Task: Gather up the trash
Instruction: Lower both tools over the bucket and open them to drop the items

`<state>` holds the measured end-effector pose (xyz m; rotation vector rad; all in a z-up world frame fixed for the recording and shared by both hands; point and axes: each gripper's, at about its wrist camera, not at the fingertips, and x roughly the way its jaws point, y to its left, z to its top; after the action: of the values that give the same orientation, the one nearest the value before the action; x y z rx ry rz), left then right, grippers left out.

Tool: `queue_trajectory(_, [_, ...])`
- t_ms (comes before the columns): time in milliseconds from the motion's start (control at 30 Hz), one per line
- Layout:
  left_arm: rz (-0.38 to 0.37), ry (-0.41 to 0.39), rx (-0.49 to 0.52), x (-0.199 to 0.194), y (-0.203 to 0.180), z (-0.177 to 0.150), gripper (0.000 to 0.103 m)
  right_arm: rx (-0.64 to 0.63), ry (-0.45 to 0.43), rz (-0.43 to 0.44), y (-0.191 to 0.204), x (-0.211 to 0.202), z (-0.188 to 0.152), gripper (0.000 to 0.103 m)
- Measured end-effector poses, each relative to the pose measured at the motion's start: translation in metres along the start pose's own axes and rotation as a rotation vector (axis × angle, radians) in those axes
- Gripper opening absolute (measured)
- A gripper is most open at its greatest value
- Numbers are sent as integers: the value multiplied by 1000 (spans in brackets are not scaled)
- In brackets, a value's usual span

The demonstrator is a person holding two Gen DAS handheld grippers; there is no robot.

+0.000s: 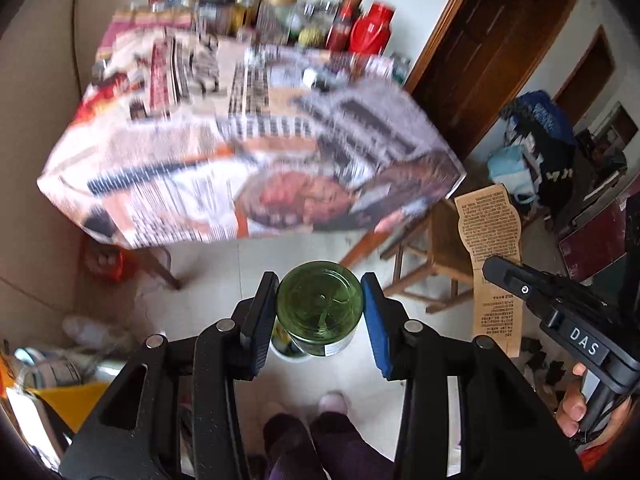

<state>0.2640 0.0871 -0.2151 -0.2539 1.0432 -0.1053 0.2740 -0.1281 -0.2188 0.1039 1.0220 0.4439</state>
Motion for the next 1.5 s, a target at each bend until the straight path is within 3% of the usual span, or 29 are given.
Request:
queue_trajectory(233, [29,114,-73,94,9,-25,41,6,141,30,-36,75,-27,10])
queue_trajectory(633, [56,284,-235,286,68,-96,41,-7,332,15,-97,247,-89,10])
queue_trajectory(900, [31,364,-323,390,113,-157,41,-22,384,21,-122,345,-139,10])
queue_trajectory(1000, [13,387,-341,423,122,-174,41,-27,381,34,-124,374,-153,17])
queue_trajectory(1067, [5,396,-344,442,124,-182,41,-22,387,38,-127,391,-160,28])
queue_trajectory(1133, [13,411,-334,460,126,-189,41,-10,438,29,-132,412,-166,54])
queue_trajectory(1267, [-3,468,-324,490,123,-200,41,8,473,23,-141,427,-175,54])
queue_trajectory(1500, [5,531,-309,497,112,-200,41,20,486,5,-152,412,-172,55])
